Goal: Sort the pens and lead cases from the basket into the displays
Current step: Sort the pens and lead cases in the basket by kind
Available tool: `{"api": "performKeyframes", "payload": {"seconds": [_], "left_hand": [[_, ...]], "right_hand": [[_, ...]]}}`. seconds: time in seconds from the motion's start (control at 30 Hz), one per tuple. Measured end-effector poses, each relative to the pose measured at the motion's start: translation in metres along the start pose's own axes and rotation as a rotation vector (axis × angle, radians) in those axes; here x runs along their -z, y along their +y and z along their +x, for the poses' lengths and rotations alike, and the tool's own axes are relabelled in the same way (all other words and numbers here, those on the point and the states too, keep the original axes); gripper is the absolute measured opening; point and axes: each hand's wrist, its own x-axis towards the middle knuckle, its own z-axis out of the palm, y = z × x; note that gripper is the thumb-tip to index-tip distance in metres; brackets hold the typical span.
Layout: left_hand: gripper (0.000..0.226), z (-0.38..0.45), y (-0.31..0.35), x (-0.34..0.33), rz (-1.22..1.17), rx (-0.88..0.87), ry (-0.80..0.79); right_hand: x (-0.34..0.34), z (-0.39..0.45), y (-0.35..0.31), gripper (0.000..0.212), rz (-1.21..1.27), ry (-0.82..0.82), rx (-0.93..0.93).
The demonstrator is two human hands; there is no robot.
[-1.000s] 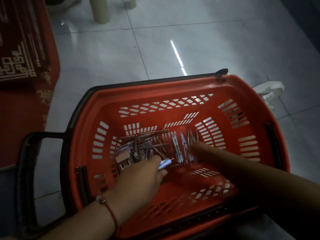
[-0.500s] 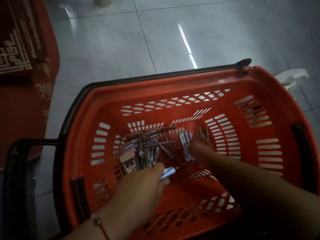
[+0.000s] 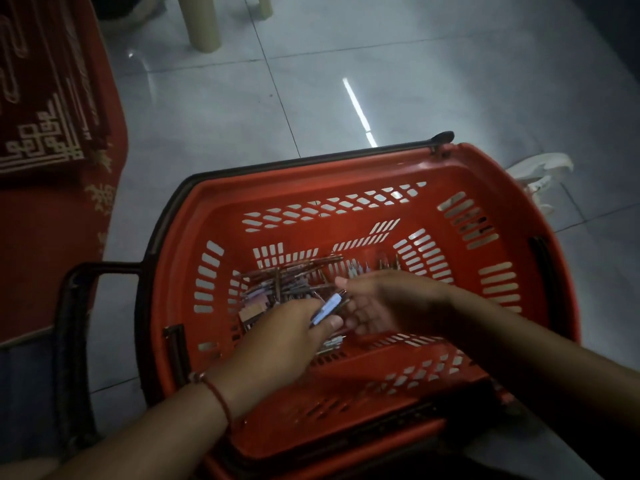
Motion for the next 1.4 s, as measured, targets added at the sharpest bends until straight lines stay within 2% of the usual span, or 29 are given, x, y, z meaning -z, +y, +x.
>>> {"api": "performKeyframes", "payload": {"seconds": [0.1,0.17,0.2,0.3,0.47,0.6,0.67,0.73,0.8,0.9,1.0,1.13,1.27,1.4], "left_hand": [[0.023,-0.007,0.012,0.002,-0.178,-0.02,-0.051],[0.019,-0.011,0.021,0.003,-0.25,-0.033,-0.093],[0.019,-0.012,0.025,0.003,-0.266,-0.043,-0.107],[0.023,-0.015,0.029,0.006,-0.316,-0.05,-0.089],[0.042,-0.012,0.024,0.014,-0.121,-0.04,0.09],[0.042,-0.013,0.02,0.011,0.072,-0.066,0.095],[0.039,-0.015,0.018,0.008,0.175,-0.079,0.069],[0.033,-0.017,0.018,0.006,0.256,-0.107,0.063],[0.026,-0.017,0.019,0.004,0.312,-0.144,0.075],[0.021,-0.014,0.02,0.004,0.341,-0.166,0.072],[0.022,-0.011,0.018,0.002,0.372,-0.143,0.031],[0.021,-0.006,0.012,-0.002,0.414,-0.113,0.004],[0.021,-0.001,0.006,-0.003,0.44,-0.094,0.011],[0.025,0.001,0.002,-0.004,0.465,-0.1,-0.012]], "right_hand": [[-0.007,-0.026,0.003,0.032,0.112,-0.041,0.051],[-0.01,-0.041,0.006,0.021,0.077,-0.033,0.109],[-0.012,-0.049,0.006,0.015,0.046,0.004,0.144],[-0.005,-0.066,0.008,0.013,0.01,0.149,0.199],[0.023,-0.095,0.01,0.006,0.101,0.346,0.245],[0.039,-0.112,0.005,0.017,0.106,0.492,0.37],[0.039,-0.113,-0.001,0.022,-0.007,0.631,0.444],[0.036,-0.105,-0.009,0.021,-0.236,0.786,0.492],[0.037,-0.088,-0.015,0.019,-0.39,0.843,0.509],[0.055,-0.047,-0.015,0.026,-0.485,0.842,0.442],[0.081,-0.004,-0.008,0.027,-0.545,0.86,0.298],[0.116,0.043,0.005,0.016,-0.745,0.96,0.037],[0.137,0.075,0.011,0.023,-0.886,0.998,-0.225],[0.147,0.096,0.027,0.023,-0.995,1.078,-0.208]]}}
